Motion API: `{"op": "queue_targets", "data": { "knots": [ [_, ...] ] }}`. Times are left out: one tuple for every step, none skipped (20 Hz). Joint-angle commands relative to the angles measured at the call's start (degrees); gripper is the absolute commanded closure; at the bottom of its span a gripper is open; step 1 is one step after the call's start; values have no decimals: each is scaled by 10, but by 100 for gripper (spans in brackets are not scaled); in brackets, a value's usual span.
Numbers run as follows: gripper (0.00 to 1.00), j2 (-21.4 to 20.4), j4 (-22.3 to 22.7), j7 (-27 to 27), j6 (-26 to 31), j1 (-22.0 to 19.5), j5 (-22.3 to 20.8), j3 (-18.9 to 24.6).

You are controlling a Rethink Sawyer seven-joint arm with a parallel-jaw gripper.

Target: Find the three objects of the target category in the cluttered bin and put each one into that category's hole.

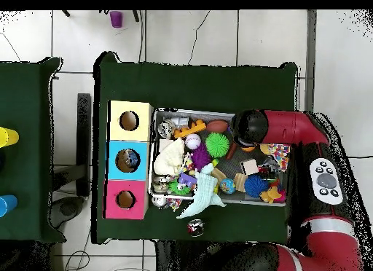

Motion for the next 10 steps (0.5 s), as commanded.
{"op": "queue_targets", "data": {
  "knots": [
    [0,-9,20,-64,17,4,-27,7],
    [0,-16,26,-59,21,5,-23,4],
    [0,-27,41,-51,24,6,-19,-1],
    [0,-39,54,-45,26,8,-16,-5],
    [0,-46,61,-41,28,9,-15,-9],
    [0,-53,68,-38,30,10,-13,-12],
    [0,-60,75,-35,34,11,-10,-14],
    [0,-65,80,-35,35,10,-9,-15],
    [0,-69,84,-34,36,8,-8,-16],
    [0,-81,98,-35,34,6,-6,-18]
  ]
}}
